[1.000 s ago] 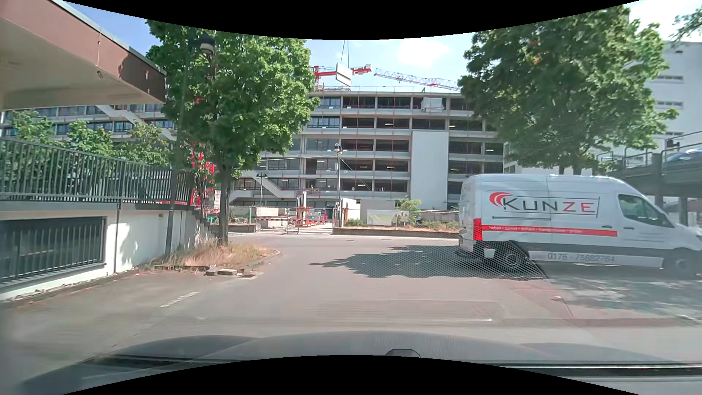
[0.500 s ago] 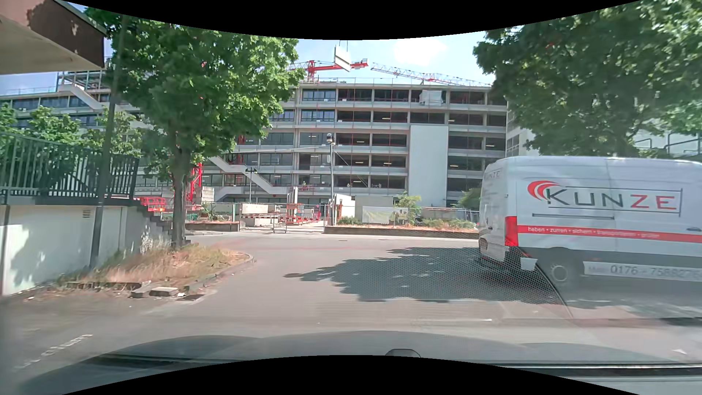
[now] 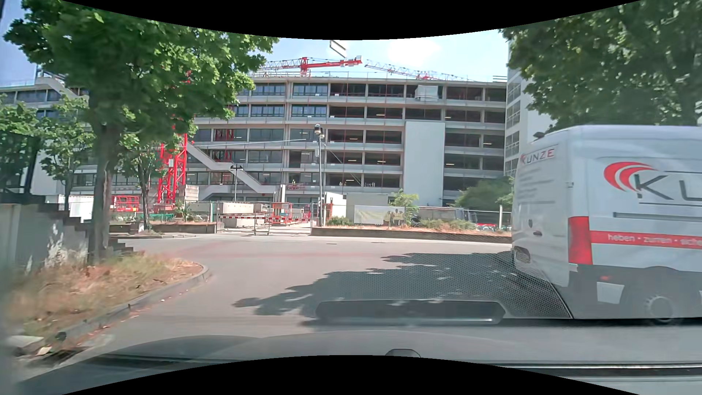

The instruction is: Follow the waypoints while adhering to traffic rules and regulations

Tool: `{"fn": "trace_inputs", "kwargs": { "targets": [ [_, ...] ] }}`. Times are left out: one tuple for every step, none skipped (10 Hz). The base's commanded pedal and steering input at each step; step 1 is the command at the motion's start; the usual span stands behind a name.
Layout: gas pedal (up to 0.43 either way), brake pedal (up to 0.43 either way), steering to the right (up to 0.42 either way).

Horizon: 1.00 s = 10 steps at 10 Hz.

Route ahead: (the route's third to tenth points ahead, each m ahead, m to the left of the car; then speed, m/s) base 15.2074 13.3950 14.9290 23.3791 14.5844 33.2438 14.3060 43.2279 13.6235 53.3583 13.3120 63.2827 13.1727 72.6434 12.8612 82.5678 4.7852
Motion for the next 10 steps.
{"fn": "trace_inputs", "kwargs": {
  "targets": [
    [0.000, 0.043, 0.051],
    [0.000, 0.055, 0.057],
    [0.000, 0.073, 0.064],
    [0.000, 0.079, 0.069],
    [0.000, 0.098, 0.077],
    [0.000, 0.104, 0.084],
    [0.000, 0.116, 0.092],
    [0.000, 0.116, 0.099],
    [0.000, 0.128, 0.104],
    [0.000, 0.140, 0.104]
  ]
}}
